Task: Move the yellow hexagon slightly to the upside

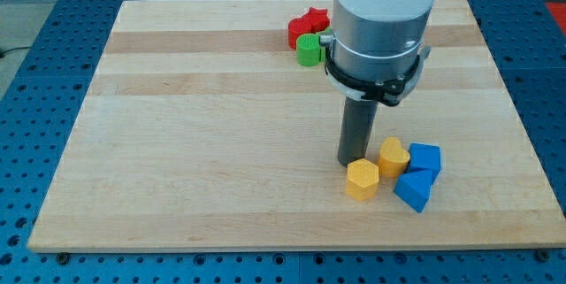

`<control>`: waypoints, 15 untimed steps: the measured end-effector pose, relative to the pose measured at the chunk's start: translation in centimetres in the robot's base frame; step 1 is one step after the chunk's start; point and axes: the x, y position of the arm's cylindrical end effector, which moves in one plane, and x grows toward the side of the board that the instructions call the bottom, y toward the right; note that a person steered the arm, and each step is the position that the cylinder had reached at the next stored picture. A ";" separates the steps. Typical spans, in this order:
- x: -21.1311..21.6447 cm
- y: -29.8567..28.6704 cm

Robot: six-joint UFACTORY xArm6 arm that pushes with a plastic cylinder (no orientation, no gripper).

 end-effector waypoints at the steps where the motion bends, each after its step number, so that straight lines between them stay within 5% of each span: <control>1: 0.1 -0.3; 7: -3.0 -0.1; 10: 0.7 -15.0; 13: 9.5 -11.9; 15: 8.8 0.8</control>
